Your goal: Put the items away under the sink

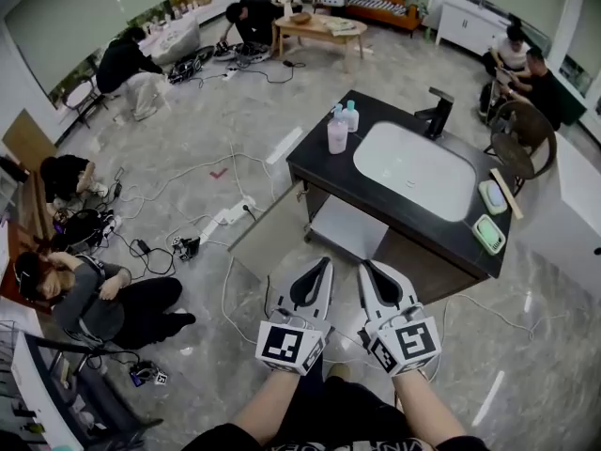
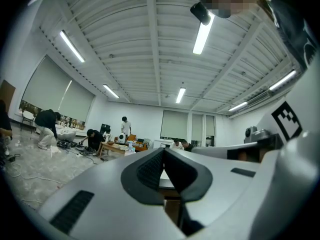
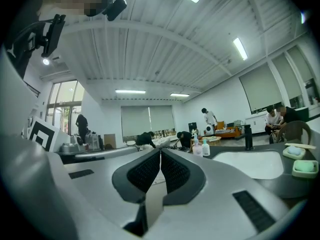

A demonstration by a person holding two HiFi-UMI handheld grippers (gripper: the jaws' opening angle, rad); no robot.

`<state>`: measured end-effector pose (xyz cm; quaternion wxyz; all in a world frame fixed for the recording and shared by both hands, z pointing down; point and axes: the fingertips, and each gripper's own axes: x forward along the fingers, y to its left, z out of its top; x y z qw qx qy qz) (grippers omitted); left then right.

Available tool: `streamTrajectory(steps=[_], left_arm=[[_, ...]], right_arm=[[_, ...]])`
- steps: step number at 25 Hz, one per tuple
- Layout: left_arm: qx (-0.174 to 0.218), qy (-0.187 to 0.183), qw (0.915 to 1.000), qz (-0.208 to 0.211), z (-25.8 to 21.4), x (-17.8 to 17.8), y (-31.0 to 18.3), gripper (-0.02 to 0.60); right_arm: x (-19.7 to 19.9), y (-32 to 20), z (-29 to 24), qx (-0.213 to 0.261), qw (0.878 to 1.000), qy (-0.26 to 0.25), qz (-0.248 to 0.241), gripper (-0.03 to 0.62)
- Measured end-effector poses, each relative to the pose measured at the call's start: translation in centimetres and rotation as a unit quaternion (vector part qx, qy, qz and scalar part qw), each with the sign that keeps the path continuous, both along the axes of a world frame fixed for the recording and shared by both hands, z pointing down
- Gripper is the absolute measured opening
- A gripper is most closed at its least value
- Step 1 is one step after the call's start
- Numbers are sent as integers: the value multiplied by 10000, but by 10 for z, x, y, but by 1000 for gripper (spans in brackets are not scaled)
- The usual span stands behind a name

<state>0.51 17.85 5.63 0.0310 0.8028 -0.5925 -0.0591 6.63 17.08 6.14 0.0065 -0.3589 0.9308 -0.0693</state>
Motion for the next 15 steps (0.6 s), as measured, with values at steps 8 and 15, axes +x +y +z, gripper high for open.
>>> streamTrajectory(steps=[8, 15], left_arm=[[12, -48, 9998, 187, 3, -31, -84, 8], [-55, 13, 9992, 404, 11, -53, -151, 8]], right_arm=[[-36, -77, 4, -20, 9999, -55, 90, 32], [-61, -139, 14, -145, 9995, -15, 270, 32]])
